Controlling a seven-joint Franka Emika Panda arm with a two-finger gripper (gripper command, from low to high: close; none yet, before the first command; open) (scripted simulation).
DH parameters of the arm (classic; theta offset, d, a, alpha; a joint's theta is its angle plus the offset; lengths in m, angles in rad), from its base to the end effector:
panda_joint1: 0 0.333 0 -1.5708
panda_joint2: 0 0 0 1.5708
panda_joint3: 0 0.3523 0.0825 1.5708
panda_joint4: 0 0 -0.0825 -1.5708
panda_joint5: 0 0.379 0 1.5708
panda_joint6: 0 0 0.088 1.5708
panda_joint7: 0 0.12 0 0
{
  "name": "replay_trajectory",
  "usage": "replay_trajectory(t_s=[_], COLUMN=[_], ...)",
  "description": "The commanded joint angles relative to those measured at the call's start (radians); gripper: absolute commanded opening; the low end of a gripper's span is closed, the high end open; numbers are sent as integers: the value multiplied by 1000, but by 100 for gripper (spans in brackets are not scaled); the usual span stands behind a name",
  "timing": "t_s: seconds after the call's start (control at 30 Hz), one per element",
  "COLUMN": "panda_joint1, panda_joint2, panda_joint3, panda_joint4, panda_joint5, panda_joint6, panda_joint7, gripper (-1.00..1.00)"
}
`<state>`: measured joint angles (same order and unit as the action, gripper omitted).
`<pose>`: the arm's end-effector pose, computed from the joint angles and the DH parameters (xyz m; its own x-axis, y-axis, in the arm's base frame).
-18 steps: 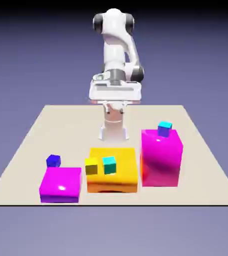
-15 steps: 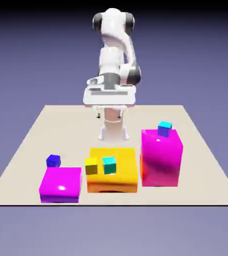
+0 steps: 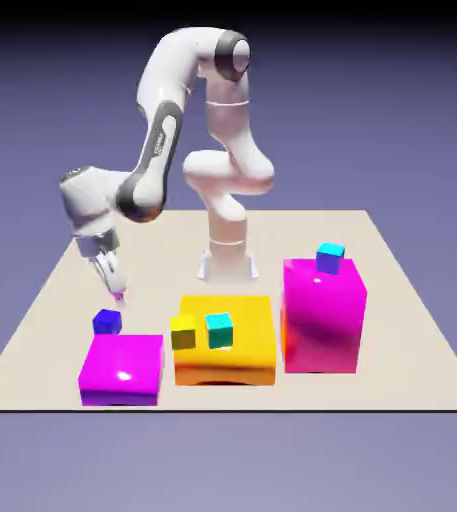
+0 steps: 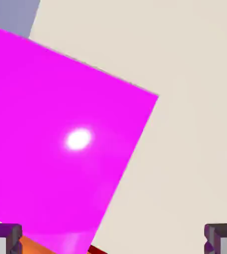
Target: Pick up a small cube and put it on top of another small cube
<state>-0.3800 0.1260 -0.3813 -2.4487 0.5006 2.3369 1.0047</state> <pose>0.3399 -0.3097 0.2647 -0.5385 -0.7780 -0.3237 -0.8370 0.5381 0.0992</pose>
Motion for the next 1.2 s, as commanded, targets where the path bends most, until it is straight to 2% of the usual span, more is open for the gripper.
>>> replay_trajectory(t_s=[0.0,0.2,0.37,0.4,0.57,0.93,1.13,1.17], panda_joint1=[-18,-126,-139,-139,-115,241,253,253], panda_joint2=[36,228,362,362,225,118,138,138], panda_joint3=[-20,-125,-37,-37,-116,216,227,227], panda_joint4=[19,118,103,103,130,515,365,365], panda_joint5=[26,164,311,311,151,-317,-300,-300], panda_joint6=[-36,-230,-117,-117,-243,-702,-533,-533], panda_joint7=[14,86,-10,-10,84,-7,-23,-23], gripper=[0,0,0,-100,-100,-100,-100,100])
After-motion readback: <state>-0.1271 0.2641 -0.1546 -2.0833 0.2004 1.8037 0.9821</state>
